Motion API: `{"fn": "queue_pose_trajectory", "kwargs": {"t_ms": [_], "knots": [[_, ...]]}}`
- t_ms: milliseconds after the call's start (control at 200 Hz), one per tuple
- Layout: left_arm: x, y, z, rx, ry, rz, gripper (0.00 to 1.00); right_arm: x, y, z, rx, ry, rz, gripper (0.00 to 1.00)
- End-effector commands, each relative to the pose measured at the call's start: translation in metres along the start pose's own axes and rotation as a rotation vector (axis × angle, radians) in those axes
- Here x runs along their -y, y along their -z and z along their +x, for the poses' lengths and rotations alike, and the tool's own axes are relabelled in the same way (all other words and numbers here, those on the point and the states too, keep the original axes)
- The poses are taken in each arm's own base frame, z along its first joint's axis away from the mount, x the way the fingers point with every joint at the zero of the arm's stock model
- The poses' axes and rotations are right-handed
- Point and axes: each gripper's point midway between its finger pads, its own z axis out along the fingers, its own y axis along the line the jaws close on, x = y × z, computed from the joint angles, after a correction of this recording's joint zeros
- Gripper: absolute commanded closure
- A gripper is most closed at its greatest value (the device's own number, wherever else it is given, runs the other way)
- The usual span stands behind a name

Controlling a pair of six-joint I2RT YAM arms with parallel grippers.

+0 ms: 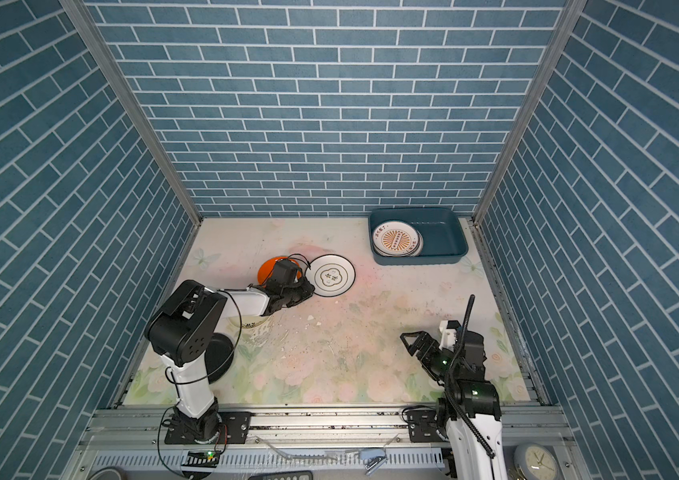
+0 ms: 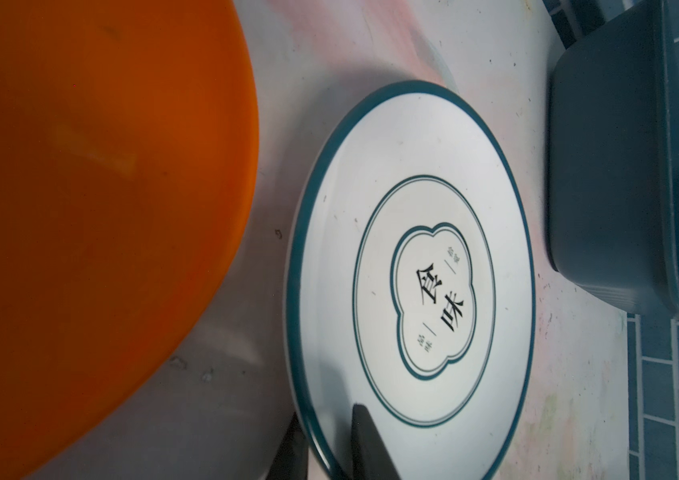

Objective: Place the plates into the plastic bin on the countertop
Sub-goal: 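Press the left gripper on the white plate's rim and start sliding it, then slide the white plate across the table toward the right gripper with the left gripper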

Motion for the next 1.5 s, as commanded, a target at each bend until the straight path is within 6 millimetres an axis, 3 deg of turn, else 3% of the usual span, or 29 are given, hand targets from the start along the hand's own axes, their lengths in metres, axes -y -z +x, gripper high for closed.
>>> {"fn": "queue_pose_trajectory", "kwargs": {"t_ms": [0, 550, 660, 960, 1210, 1496], "knots": [[-0.006, -0.004, 0.01, -0.021, -0.001, -0.007, 0.82, -0.004, 0.005, -0.003, 0.01, 0.026, 0.01, 0.08], [0.006, 0.0, 0.007, -0.022, 0.014, 0.038, 0.95, -0.005, 0.005, -0.002, 0.003, 0.015, 0.012, 0.08], [0.011, 0.004, 0.007, -0.026, 0.019, 0.06, 1.0, -0.006, 0.006, -0.003, 0.003, 0.016, 0.01, 0.08], [0.03, 0.027, 0.009, -0.01, 0.04, 0.138, 1.0, -0.011, 0.006, -0.008, 0.018, 0.023, -0.006, 0.08], [0.067, 0.047, 0.025, -0.031, 0.031, 0.243, 1.0, -0.02, 0.004, -0.016, 0.035, 0.011, -0.032, 0.08], [0.127, 0.058, 0.071, -0.088, -0.002, 0.371, 1.0, -0.027, -0.002, -0.026, 0.042, 0.003, -0.064, 0.19]]}}
